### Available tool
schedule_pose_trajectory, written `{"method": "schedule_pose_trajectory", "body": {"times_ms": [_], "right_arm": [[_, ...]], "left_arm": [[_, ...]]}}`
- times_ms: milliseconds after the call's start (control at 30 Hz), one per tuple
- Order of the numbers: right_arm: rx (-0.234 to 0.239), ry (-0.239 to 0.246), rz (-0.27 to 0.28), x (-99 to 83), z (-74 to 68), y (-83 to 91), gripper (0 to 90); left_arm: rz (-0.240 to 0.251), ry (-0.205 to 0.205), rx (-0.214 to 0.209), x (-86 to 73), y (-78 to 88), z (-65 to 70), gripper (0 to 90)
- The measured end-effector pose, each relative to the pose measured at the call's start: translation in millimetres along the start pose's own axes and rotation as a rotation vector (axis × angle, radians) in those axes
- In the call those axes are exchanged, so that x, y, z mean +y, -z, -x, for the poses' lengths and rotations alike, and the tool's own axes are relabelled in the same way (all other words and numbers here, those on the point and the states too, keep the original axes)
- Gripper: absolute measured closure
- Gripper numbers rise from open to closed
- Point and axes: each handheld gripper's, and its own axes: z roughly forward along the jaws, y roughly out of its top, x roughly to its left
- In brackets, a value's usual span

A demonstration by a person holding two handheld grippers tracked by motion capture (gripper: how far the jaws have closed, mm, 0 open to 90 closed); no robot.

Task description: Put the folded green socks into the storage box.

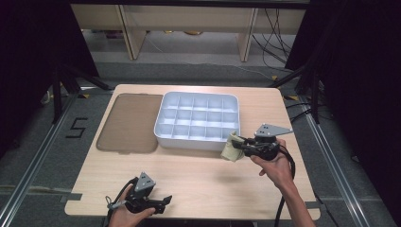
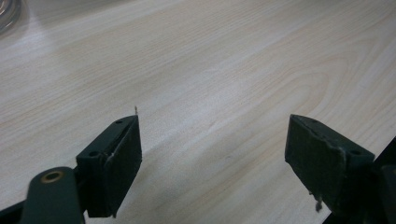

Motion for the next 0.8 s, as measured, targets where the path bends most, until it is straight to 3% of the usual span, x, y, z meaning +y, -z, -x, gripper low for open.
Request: {"method": "schedule_pose_trajectory", "body": {"times_ms": [33,67,100,133,167,200,233,333,367,400,433,467,500,533,633,667,733,767,800], "right_arm": [[-0.007,0.014,0.006,0.9,1.1,-0.1,76.0],[-0.007,0.014,0.006,0.9,1.1,-0.1,76.0],[-0.008,0.014,0.004,1.8,1.1,0.2,76.0],[-0.014,0.012,0.007,4.6,1.6,0.8,76.0],[-0.027,0.044,0.005,6.4,4.0,1.8,76.0],[-0.027,0.013,0.011,6.5,1.9,1.2,76.0],[-0.031,0.045,0.011,8.7,4.7,2.0,76.0],[-0.034,0.047,0.03,10.3,5.1,0.3,76.0],[-0.026,0.019,0.022,10.8,3.2,0.4,76.0],[-0.045,0.037,0.016,12.4,4.6,1.1,76.0],[-0.047,0.021,0.027,12.4,3.4,-0.1,76.0],[-0.045,0.05,0.018,14.3,6.5,0.3,76.0],[-0.045,0.02,0.03,14.5,5.4,-1.1,76.0],[-0.051,0.029,0.037,15.1,6.6,-1.7,76.0],[-0.051,0.025,0.02,18.7,8.4,-1.7,76.0],[-0.063,0.05,0.03,20.0,10.5,-2.0,76.0],[-0.066,0.024,0.044,20.3,8.6,-3.8,76.0],[-0.075,0.044,0.031,23.9,11.4,-3.2,76.0],[-0.075,0.044,0.031,23.9,11.4,-3.2,76.0]], "left_arm": [[-0.031,-0.031,0.004,0.5,2.0,-2.2,18.3],[-0.031,-0.031,0.004,0.5,2.0,-2.2,18.3],[0.0,0.004,-0.001,0.1,-0.1,0.5,18.3],[-0.014,-0.01,0.0,0.2,0.6,-0.6,18.3],[-0.002,0.005,-0.002,0.2,0.0,0.5,18.4],[-0.002,0.005,-0.002,0.2,0.0,0.5,18.4],[-0.002,0.001,-0.003,0.2,0.2,0.5,18.4],[-0.006,-0.001,0.001,0.3,0.5,0.1,18.5],[-0.03,-0.022,0.003,0.4,2.2,-1.6,18.5],[-0.031,-0.021,0.002,0.1,2.1,-1.9,18.5],[-0.029,-0.018,0.0,0.2,1.9,-1.6,18.5],[-0.024,-0.016,-0.002,0.6,2.0,-1.8,18.5],[-0.017,-0.004,0.0,1.0,2.3,-0.9,18.5],[0.012,0.018,0.002,1.1,1.0,0.8,18.5],[0.019,0.034,0.011,0.8,-0.1,1.1,18.5],[0.019,0.034,0.011,0.8,-0.1,1.1,18.5],[0.02,0.035,0.009,0.8,0.5,1.2,18.5],[-0.007,-0.009,0.002,1.6,3.2,-0.9,18.5],[-0.007,-0.009,0.002,1.6,3.2,-0.9,18.5]]}}
